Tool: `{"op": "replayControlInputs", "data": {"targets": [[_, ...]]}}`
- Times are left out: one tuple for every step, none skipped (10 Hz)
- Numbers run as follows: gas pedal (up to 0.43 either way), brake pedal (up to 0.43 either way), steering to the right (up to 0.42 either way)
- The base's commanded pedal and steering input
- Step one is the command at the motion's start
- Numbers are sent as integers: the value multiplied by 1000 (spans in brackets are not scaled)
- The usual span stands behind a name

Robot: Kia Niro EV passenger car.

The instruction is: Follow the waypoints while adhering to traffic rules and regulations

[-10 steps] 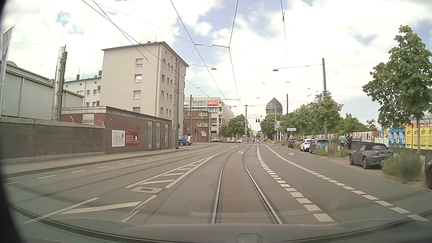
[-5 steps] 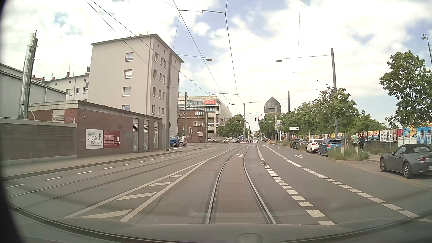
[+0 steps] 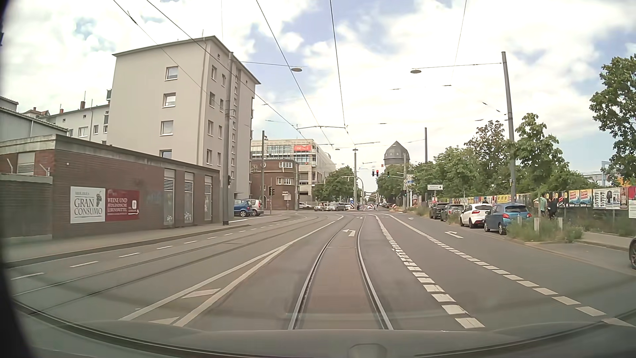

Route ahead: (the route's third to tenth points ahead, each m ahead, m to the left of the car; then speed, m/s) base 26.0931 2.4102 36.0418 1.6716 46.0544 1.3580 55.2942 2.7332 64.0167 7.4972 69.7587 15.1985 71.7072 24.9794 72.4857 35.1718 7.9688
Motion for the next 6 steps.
{"op": "replayControlInputs", "data": {"targets": [[59, 24, 20], [59, 24, 20], [59, 24, 21], [47, 24, 21], [28, 24, 21], [20, 24, 21]]}}
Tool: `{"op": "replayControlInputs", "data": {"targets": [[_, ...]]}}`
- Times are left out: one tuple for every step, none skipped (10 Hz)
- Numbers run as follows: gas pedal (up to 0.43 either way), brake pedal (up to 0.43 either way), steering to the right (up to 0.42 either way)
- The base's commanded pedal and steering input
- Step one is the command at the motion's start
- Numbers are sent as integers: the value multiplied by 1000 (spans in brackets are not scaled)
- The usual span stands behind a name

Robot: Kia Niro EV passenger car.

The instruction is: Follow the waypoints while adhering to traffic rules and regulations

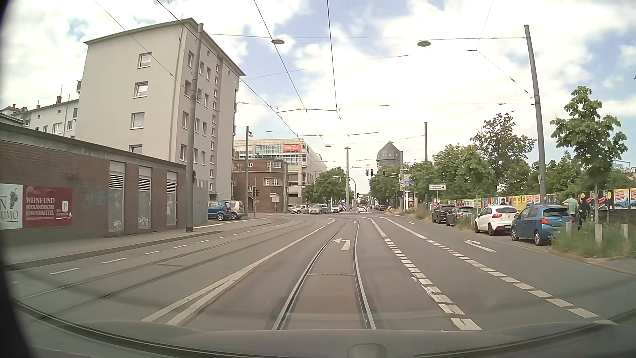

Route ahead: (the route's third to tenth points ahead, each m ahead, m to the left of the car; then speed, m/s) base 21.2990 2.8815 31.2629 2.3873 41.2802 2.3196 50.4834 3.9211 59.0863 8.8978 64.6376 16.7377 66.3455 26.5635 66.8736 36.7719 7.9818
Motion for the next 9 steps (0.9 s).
{"op": "replayControlInputs", "data": {"targets": [[20, 24, 22], [20, 24, 22], [8, 24, 22], [8, 24, 21], [8, 24, 22], [8, 24, 21], [0, 24, 20], [0, 18, 20], [0, 24, 19]]}}
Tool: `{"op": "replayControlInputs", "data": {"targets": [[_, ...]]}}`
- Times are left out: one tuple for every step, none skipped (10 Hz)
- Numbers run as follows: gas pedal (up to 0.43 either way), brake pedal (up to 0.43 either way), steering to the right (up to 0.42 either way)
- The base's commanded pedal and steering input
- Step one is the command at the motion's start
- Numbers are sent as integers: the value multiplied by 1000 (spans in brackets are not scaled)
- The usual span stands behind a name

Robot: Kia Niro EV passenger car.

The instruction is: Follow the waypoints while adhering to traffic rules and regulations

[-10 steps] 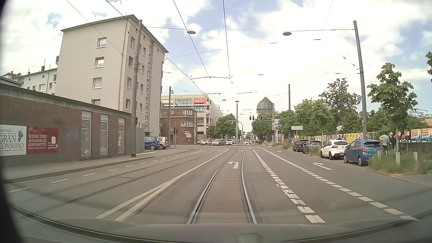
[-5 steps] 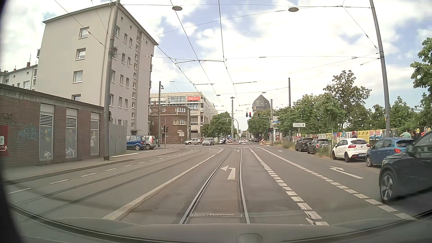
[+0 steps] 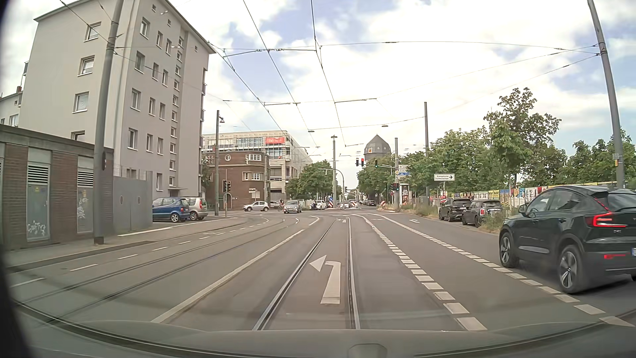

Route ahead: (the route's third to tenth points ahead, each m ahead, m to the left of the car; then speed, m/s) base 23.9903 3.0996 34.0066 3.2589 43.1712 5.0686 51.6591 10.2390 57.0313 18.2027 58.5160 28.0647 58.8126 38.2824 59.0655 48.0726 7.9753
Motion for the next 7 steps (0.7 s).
{"op": "replayControlInputs", "data": {"targets": [[0, 24, 19], [0, 24, 18], [0, 24, 17], [0, 24, 17], [0, 24, 17], [0, 24, 16], [0, 24, 15]]}}
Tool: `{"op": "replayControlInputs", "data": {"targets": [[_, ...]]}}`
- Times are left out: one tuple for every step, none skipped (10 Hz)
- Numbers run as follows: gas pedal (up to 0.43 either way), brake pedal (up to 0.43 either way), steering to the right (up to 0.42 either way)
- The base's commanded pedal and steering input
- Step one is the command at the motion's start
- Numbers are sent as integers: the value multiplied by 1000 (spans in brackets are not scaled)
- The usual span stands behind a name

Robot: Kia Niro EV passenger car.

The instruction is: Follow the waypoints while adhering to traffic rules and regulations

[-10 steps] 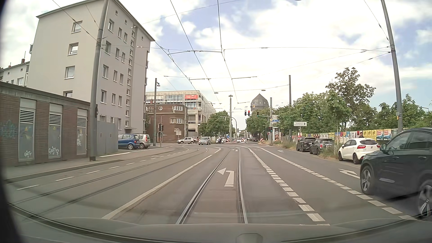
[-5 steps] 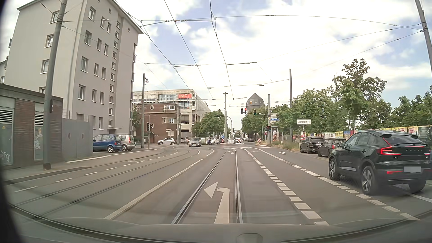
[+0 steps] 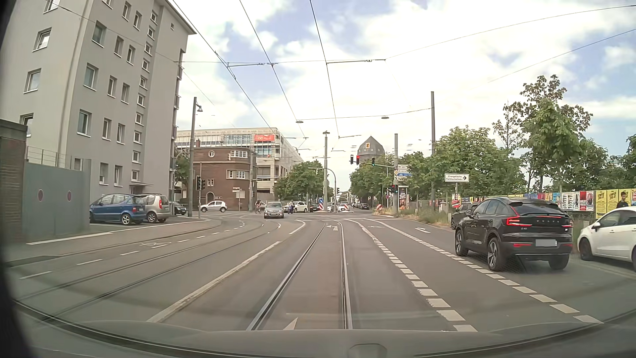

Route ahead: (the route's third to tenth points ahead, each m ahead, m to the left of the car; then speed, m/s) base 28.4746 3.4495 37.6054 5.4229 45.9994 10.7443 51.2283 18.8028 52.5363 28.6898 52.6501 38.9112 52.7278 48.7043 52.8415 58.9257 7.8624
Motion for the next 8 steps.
{"op": "replayControlInputs", "data": {"targets": [[0, 24, 11], [0, 24, 8], [0, 24, 7], [0, 24, 6], [0, 24, 6], [0, 24, 6], [0, 24, 5], [0, 24, 5]]}}
